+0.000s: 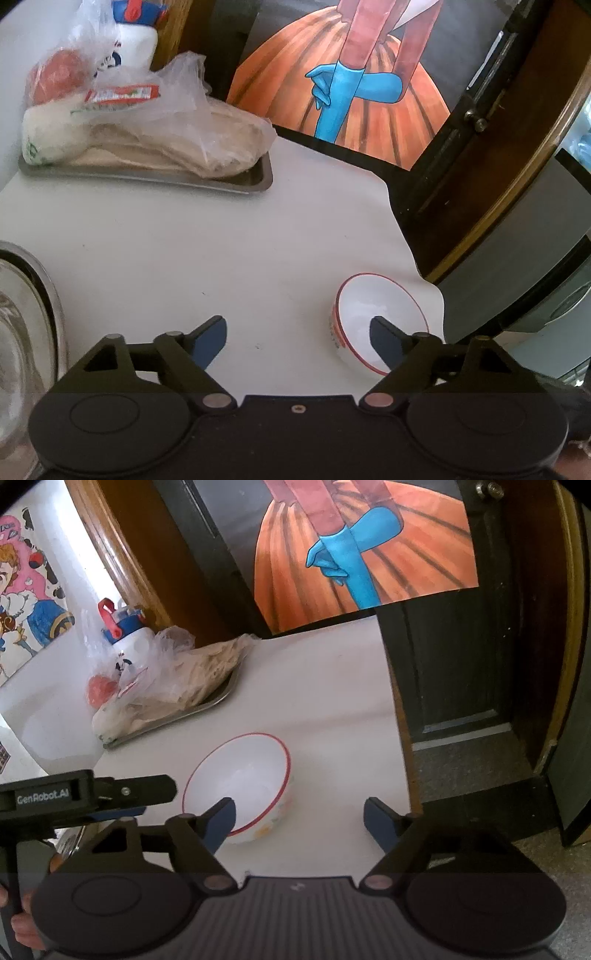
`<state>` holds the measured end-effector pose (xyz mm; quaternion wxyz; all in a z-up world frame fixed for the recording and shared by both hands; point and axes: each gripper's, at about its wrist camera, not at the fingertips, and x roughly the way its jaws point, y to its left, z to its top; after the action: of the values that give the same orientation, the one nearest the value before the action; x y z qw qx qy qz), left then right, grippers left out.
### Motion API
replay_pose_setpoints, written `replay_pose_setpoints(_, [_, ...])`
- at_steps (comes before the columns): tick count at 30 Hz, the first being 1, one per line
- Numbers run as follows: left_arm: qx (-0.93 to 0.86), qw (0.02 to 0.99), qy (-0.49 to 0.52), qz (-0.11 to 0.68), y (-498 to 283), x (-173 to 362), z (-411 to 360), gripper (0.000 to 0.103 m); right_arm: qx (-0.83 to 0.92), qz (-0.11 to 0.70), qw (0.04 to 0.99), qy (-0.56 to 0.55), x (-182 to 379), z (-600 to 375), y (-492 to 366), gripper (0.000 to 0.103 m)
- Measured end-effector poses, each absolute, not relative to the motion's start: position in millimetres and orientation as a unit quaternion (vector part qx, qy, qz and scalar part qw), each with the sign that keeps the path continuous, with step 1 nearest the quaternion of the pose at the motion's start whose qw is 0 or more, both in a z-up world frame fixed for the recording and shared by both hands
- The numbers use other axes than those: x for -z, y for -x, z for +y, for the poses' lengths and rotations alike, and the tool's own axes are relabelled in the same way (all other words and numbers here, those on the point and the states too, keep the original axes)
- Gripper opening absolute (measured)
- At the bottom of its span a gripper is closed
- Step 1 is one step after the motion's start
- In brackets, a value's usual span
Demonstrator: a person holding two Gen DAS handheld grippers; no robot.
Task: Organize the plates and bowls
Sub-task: 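Reach both tools toward the rim of the second red-rimmed white bowl, then close the left tool on the second white bowl rim while the right tool grips it too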
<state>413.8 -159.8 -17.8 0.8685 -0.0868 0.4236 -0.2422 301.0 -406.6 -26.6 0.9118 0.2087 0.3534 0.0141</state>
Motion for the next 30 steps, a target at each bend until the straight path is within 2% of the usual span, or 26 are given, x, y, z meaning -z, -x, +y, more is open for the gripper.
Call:
replay_pose_setpoints(4, [0.249, 0.861, 0.090, 0.435, -415.7, 20.4, -163.5, 0.066, -0.017, 0.356, 0.911, -0.209, 27.1, -402.5, -304.9, 0.068])
replay_pose_setpoints(8, [0.252, 0.857, 0.094, 0.440, -417.4, 24.0, -166.7, 0.055, -0.017, 0.359, 0.909, -0.213, 28.2, -401.2, -308.4, 0.057])
replay_pose_setpoints(10, [0.253, 0.855, 0.098, 0.442, -418.6, 25.2, -167.5, 0.052, -0.019, 0.359, 0.907, -0.218, 28.6, -400.7, -309.8, 0.051])
replay_pose_setpoints(15, [0.259, 0.852, 0.103, 0.443, -421.4, 28.0, -170.8, 0.048, -0.021, 0.358, 0.906, -0.226, 30.7, -399.4, -311.5, 0.045])
replay_pose_setpoints(21, [0.269, 0.846, 0.106, 0.449, -424.4, 31.7, -175.4, 0.037, -0.029, 0.353, 0.903, -0.242, 32.8, -399.8, -312.2, 0.031])
replay_pose_setpoints(24, [0.278, 0.844, 0.102, 0.448, -425.1, 32.0, -176.9, 0.030, -0.027, 0.350, 0.905, -0.241, 32.2, -397.6, -311.3, 0.028])
replay_pose_setpoints(26, [0.284, 0.840, 0.104, 0.450, -425.3, 32.3, -178.2, 0.016, -0.025, 0.348, 0.906, -0.238, 31.6, -395.9, -311.2, 0.024])
replay_pose_setpoints(30, [0.286, 0.844, 0.090, 0.445, -421.0, 30.4, -183.4, 0.012, -0.017, 0.348, 0.906, -0.240, 29.0, -395.5, -308.0, 0.018])
